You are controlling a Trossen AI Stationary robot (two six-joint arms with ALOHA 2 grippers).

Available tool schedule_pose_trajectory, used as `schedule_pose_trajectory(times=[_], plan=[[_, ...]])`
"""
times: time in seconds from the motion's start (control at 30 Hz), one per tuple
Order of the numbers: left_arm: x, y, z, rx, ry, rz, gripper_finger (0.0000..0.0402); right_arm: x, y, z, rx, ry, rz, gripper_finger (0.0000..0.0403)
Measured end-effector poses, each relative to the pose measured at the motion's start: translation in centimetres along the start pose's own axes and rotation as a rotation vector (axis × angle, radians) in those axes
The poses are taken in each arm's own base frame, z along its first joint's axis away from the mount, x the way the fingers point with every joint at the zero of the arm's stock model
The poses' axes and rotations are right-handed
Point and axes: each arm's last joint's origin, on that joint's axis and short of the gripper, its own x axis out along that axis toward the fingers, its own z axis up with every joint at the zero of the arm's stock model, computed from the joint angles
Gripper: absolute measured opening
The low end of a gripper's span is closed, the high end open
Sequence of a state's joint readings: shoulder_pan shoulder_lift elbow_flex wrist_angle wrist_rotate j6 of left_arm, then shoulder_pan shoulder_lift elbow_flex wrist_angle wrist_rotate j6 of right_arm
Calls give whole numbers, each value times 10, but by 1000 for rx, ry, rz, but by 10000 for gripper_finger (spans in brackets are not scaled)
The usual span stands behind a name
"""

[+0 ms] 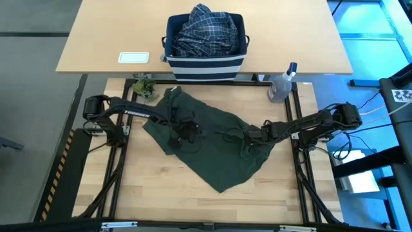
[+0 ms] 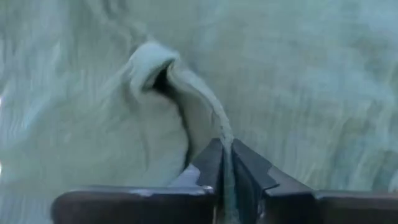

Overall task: Fold Laundry from Bin
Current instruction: Fold the green polo shirt

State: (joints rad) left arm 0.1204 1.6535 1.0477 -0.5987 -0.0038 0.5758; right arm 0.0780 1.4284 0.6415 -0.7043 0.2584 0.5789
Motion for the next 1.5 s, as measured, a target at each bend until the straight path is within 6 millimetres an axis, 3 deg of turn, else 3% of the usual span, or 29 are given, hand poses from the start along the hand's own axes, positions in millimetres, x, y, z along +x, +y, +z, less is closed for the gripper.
schedule_pose_trajectory(times=[0.17,0.33,0.53,0.83,1.0,1.13,1.37,1.5], plan=[[-12,5,2,-43,94,61,79,0,0,0,-1,4,-2,17],[-39,8,2,-130,84,110,107,0,0,-1,-1,7,2,17],[-74,9,-26,-327,12,186,111,0,0,0,-1,8,2,17],[-54,1,-103,-741,-12,230,113,0,0,0,0,-2,-2,17],[-45,9,-132,-937,-103,230,113,0,0,0,0,-2,-2,17],[-36,17,-157,-1057,-56,248,114,0,0,0,0,-3,-2,17],[-33,32,-171,-1148,-146,223,114,-1,-1,1,-10,-15,-37,17],[-27,35,-174,-1163,-137,221,114,-12,-2,7,-18,-14,-82,17]])
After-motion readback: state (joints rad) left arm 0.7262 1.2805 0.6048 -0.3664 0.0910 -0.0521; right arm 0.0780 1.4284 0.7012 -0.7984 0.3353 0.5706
